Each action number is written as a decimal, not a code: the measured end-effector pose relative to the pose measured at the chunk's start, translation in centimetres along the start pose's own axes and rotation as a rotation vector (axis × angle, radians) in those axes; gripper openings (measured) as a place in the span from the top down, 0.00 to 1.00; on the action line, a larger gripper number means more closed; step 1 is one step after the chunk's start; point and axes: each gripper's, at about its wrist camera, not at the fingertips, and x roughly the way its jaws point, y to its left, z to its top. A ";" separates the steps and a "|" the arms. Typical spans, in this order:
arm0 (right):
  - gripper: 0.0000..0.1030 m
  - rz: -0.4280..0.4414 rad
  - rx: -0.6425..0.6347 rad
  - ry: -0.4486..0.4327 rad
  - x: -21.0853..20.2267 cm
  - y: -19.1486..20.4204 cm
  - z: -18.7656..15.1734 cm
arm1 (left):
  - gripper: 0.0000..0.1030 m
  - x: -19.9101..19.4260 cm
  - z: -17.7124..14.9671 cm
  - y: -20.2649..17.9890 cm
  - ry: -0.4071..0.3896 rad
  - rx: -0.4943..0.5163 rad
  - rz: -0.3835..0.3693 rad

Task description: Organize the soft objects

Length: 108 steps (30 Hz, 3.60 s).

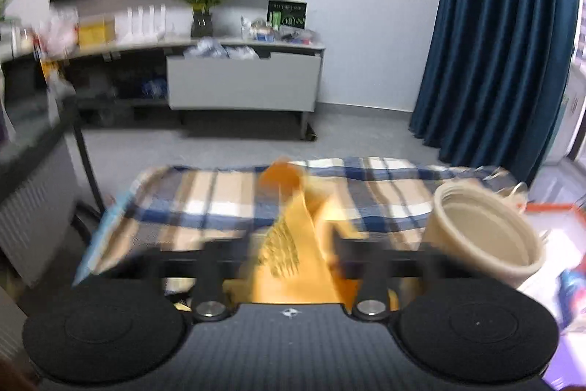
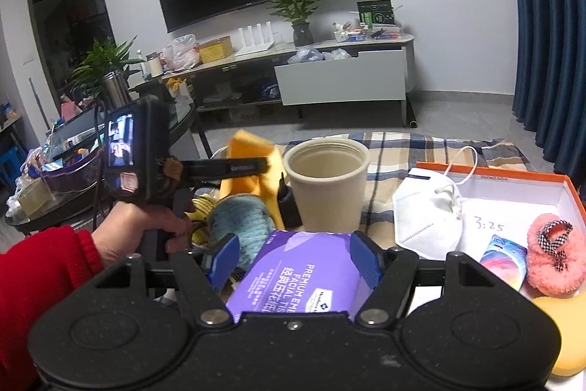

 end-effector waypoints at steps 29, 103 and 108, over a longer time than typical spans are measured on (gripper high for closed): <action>0.20 -0.010 -0.252 0.300 12.1 8.0 2.9 | 0.93 -17.2 -0.4 5.5 -0.153 -0.118 0.013; 0.67 -0.096 0.009 -0.170 -12.2 -0.3 -0.3 | 0.93 -23.2 -0.7 -6.6 -0.156 -0.058 -0.028; 0.67 -0.106 0.019 -0.176 -12.6 -0.9 -0.3 | 0.93 -23.1 -0.8 -7.3 -0.154 -0.046 -0.037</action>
